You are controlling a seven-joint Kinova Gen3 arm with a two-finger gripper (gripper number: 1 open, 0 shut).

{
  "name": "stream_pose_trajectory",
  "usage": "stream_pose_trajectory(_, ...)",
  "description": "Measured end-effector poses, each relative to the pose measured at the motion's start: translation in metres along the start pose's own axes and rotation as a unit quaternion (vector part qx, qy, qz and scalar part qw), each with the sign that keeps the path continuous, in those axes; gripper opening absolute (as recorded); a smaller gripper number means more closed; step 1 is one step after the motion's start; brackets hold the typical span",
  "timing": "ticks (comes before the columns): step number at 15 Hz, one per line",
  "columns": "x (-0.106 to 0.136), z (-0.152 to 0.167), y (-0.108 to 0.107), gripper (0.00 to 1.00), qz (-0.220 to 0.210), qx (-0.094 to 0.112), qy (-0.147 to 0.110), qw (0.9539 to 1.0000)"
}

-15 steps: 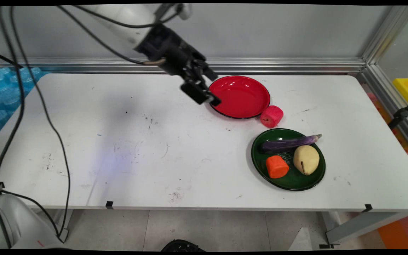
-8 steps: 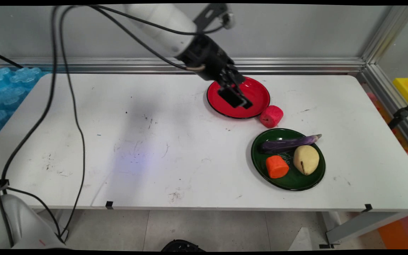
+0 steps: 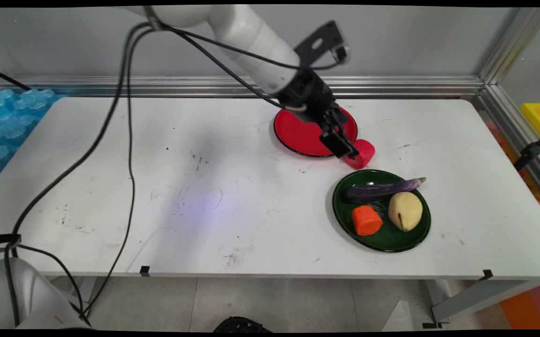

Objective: Pick up the eggplant from the green plate

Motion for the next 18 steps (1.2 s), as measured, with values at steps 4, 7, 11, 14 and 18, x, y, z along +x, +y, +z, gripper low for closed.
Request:
stream_pose_trajectory(4,0.005,0.029,0.002,1.00,0.006,-0.001,-0.013,0.9999)
stream_pose_trajectory(7,0.006,0.053,0.004,1.00,0.008,-0.002,-0.026,0.9996)
stream_pose_trajectory(11,0.007,0.082,0.005,1.00,0.005,-0.003,-0.044,0.9990)
stream_pose_trajectory(14,0.007,0.102,0.004,1.00,0.002,-0.002,-0.056,0.9985)
stream_pose_trajectory(18,0.006,0.131,0.002,1.00,0.000,-0.004,-0.070,0.9975)
